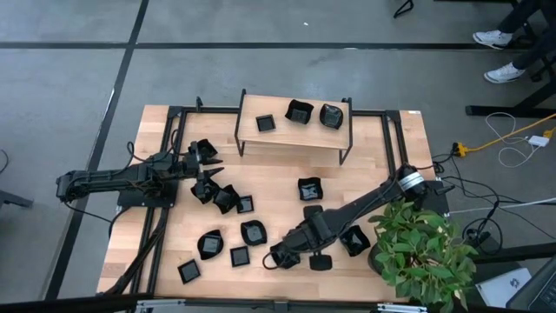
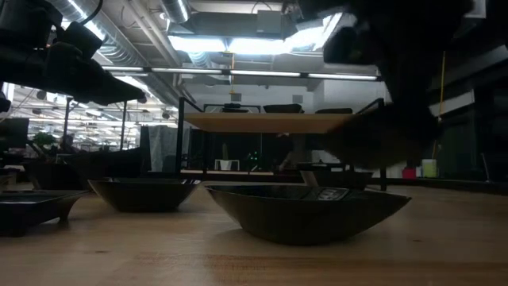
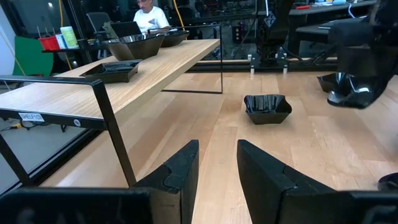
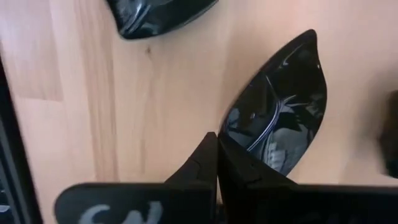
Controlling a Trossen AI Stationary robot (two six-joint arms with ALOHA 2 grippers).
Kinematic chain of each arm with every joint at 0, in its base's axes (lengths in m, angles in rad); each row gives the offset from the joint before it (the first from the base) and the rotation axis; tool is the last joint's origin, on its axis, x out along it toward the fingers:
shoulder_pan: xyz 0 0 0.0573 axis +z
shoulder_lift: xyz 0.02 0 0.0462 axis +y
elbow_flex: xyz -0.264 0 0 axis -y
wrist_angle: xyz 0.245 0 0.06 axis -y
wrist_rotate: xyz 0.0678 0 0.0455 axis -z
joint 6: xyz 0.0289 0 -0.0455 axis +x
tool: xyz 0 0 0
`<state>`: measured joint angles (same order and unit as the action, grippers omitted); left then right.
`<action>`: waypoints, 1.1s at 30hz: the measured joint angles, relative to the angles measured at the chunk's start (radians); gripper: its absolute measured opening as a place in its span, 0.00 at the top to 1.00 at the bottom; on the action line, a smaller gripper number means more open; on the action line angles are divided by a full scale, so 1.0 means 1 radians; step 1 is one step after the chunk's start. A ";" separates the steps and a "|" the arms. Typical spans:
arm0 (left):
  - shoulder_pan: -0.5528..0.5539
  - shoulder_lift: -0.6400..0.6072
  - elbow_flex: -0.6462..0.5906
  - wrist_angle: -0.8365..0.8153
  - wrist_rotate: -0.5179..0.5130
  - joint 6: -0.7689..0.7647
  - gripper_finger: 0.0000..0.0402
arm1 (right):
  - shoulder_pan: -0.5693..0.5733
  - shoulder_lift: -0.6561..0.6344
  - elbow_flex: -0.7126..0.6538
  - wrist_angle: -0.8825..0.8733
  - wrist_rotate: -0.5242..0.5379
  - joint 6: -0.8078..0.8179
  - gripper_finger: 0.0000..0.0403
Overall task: Pick & Place Mini shaped plates
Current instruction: Stack the leaf-shaped plate on top of the leaf-shaped plate on the shelf
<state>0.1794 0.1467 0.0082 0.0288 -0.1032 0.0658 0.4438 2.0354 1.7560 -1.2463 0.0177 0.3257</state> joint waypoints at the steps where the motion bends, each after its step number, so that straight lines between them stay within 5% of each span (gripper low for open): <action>1: 0.000 0.000 0.000 0.000 0.000 0.000 0.74 | -0.005 0.000 0.018 -0.018 0.017 -0.004 1.00; 17: 0.000 0.000 0.000 0.000 0.000 0.000 0.74 | -0.110 0.000 0.296 -0.318 0.312 -0.020 1.00; 33: 0.000 0.000 0.000 0.000 0.000 0.000 0.74 | -0.259 -0.006 0.375 -0.325 0.494 -0.151 0.99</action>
<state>0.1793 0.1463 0.0084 0.0286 -0.1036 0.0658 0.1845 2.0293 2.1310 -1.5712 0.5115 0.1744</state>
